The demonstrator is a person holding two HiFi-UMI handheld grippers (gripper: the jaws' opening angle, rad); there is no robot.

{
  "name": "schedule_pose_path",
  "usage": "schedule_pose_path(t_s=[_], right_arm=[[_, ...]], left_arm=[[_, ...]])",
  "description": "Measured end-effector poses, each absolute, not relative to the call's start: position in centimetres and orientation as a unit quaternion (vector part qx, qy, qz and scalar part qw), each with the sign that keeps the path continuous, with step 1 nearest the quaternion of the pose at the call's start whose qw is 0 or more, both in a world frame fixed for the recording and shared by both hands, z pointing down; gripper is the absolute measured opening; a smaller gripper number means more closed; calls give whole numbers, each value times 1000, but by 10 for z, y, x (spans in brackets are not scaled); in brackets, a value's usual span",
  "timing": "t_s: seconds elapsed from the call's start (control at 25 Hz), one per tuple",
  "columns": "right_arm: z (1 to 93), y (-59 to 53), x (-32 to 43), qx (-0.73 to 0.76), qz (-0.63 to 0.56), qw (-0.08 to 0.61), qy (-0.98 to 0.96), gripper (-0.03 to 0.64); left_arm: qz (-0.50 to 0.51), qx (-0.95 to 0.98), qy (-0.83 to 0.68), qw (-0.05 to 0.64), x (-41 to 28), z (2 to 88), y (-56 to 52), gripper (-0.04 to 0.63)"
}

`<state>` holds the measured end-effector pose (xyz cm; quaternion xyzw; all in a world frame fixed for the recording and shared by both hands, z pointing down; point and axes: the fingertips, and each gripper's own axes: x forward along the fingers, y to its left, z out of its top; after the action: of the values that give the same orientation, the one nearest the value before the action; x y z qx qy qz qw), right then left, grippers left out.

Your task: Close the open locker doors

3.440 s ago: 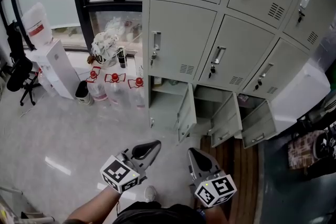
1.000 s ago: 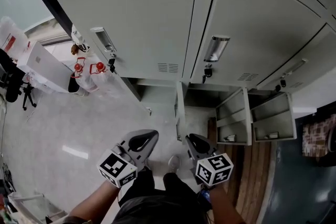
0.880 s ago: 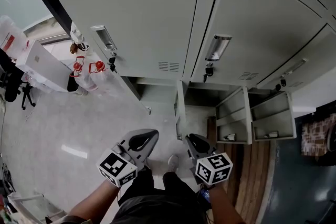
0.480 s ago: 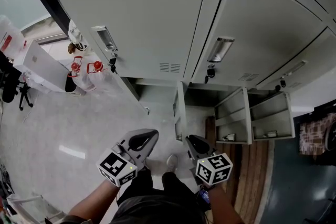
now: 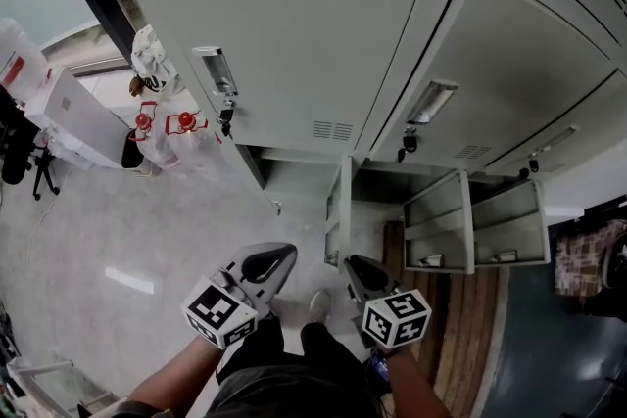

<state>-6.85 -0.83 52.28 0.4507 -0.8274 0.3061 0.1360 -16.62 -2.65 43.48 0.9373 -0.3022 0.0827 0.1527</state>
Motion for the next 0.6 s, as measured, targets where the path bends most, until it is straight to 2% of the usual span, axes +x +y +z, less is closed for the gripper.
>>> schedule_pose_path(t_s=[0.6], right_arm=[[525,-17,-112,451,305,146,-826,20]], left_arm=[[74,932,-317,161,-217,439,-33,9]])
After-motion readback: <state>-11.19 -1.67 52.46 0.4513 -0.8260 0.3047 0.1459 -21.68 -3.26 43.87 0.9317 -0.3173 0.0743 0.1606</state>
